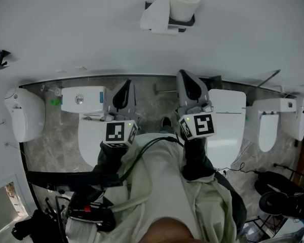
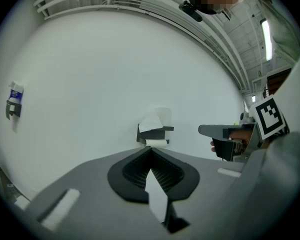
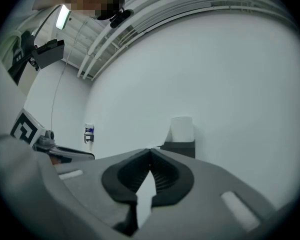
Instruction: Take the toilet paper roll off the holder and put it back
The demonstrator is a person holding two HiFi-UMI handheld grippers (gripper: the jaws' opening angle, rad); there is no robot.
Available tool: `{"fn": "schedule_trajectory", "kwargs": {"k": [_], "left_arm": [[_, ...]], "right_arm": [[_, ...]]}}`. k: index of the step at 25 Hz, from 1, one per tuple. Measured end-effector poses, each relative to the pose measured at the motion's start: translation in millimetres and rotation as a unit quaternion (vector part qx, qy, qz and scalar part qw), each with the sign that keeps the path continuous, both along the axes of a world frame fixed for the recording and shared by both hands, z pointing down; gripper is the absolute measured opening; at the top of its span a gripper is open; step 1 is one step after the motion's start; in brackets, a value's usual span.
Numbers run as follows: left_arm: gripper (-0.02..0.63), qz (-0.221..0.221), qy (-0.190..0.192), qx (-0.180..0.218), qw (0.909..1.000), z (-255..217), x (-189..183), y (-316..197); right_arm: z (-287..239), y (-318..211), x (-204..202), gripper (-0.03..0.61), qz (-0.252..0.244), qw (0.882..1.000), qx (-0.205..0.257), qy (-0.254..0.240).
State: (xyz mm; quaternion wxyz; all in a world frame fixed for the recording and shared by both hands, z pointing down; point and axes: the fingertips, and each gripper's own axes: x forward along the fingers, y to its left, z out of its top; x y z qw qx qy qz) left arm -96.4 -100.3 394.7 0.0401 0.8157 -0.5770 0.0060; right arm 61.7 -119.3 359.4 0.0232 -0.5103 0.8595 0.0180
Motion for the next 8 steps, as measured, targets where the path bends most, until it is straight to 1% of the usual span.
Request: {"fn": "schedule_trajectory", "kwargs": {"k": [8], "left_arm": [[0.006, -0.001, 0.003, -0.008, 1.0, 3.5, -6.2, 0.3]], "right_arm": [[4.0, -0.4, -6.7, 0.002, -0.005, 1.0, -0.006, -0.003]]}}
